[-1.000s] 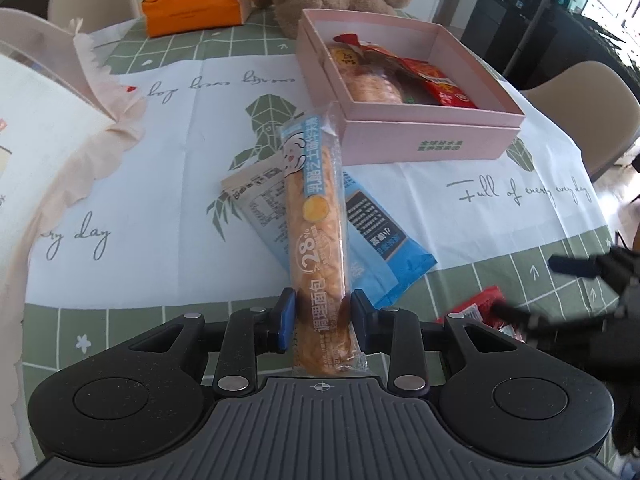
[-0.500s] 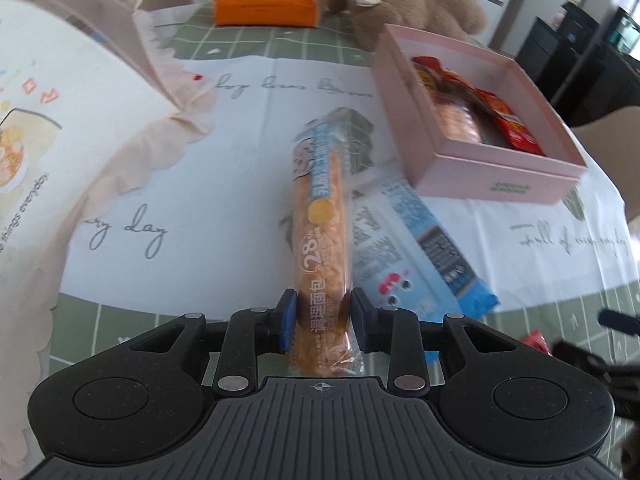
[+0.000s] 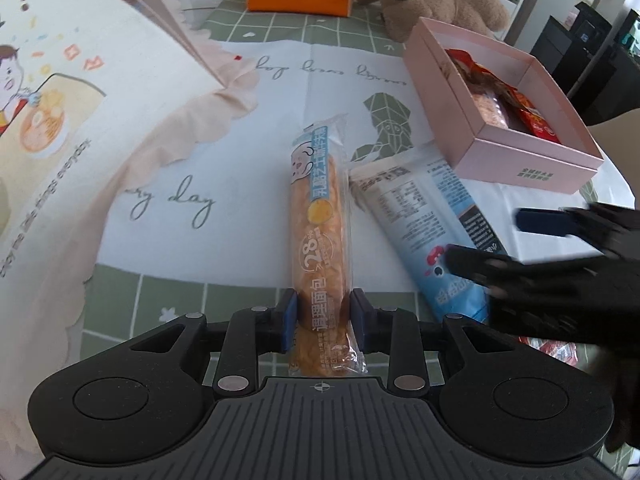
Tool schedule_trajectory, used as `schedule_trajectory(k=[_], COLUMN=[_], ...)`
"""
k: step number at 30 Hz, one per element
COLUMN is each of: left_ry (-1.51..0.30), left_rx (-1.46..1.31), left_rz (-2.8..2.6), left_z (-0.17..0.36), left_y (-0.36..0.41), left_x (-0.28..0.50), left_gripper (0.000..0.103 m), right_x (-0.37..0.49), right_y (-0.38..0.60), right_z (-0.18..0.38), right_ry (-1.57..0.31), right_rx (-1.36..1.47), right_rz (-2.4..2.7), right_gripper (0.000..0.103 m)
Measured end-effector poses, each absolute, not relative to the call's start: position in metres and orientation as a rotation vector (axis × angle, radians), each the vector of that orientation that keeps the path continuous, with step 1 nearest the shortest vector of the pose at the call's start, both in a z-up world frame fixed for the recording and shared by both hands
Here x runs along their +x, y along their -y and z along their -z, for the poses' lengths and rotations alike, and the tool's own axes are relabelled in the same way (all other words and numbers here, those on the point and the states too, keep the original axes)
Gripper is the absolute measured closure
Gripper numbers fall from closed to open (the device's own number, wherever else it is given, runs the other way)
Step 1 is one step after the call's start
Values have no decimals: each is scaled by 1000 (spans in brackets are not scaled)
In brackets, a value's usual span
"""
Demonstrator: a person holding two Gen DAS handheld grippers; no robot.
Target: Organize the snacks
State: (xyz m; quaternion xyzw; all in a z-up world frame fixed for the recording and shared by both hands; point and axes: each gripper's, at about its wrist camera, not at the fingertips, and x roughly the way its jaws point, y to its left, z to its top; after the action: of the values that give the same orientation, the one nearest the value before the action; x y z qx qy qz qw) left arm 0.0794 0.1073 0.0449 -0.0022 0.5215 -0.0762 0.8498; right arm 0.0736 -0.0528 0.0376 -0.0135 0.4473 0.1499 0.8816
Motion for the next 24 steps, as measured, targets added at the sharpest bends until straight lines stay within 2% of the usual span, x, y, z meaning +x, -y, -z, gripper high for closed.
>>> schedule_trajectory(k=[2, 4, 8, 9, 10, 11, 12, 20, 22, 24], left_ry=[-1101, -1103, -1108, -1112, -1115, -1116, -1116, -1145, -1136, -1138], left_rx=[-3, -2, 6, 7, 9, 16, 25, 54, 65, 52], left_rz=[159, 164, 194, 211, 225, 241, 261, 396, 394, 386], left_z=[-46, -46, -45, -45, -45, -44, -43, -39, -39, -39], left_y=[-107, -106, -98, -93, -89, -83, -75, -28, -25, -26], left_x=[78, 76, 69, 66, 64, 61, 57, 49, 47, 47], left_gripper=[70, 70, 70, 70, 70, 70, 70, 70, 70, 70], right_x=[90, 95, 69, 61, 54, 47, 42, 20, 9, -1], right_y=[43, 37, 44, 50, 59, 68, 76, 144, 152, 154], right_z=[-30, -21, -21, -22, -24, -25, -28, -36, -41, -43], right_ry=[-982, -1054, -1049, -1056, -1058, -1061, -1062, -1052, -1040, -1034], right_rx=[-24, -24, -66, -52, -37, -32, -20, 26, 33, 32], right_rz=[-335, -354, -391, -396, -387, -370, -351, -189, -200, -205], right_gripper=[21, 25, 33, 38, 52, 52, 57, 56, 44, 37])
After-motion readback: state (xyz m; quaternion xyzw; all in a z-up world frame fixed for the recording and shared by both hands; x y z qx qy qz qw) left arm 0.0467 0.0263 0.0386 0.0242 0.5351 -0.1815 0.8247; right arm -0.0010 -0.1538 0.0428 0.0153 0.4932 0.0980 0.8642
